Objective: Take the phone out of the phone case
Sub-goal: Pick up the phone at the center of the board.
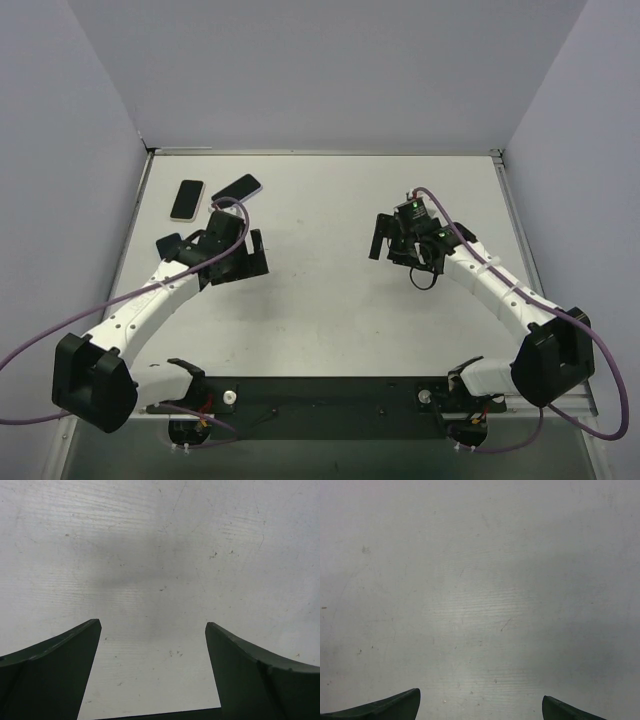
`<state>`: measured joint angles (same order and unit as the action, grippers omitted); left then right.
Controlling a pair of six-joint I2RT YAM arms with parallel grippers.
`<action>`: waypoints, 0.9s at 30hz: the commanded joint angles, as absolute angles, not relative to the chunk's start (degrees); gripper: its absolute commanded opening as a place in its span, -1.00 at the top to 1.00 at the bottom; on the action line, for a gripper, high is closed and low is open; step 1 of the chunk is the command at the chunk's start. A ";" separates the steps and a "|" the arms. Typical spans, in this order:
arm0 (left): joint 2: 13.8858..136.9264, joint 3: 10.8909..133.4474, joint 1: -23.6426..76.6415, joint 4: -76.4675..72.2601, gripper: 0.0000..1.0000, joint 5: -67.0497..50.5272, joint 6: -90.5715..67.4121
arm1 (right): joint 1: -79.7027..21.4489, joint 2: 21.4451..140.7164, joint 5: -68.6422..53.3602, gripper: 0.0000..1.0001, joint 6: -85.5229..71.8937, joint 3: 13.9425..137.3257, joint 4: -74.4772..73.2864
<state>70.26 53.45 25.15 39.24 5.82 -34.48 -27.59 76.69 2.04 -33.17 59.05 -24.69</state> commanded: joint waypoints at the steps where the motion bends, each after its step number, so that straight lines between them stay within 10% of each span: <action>1: 66.98 53.17 25.14 37.71 -0.95 10.54 -34.89 | -28.21 74.01 1.67 -1.00 -34.10 57.13 -23.47; 11: 71.80 55.45 8.19 41.31 -0.95 6.16 -32.09 | -28.30 73.13 -1.67 -1.00 -34.45 55.73 -22.50; 27: 105.19 91.74 2.20 50.53 -0.90 10.28 -21.27 | -28.30 75.85 -4.83 -0.99 -33.14 57.30 -20.83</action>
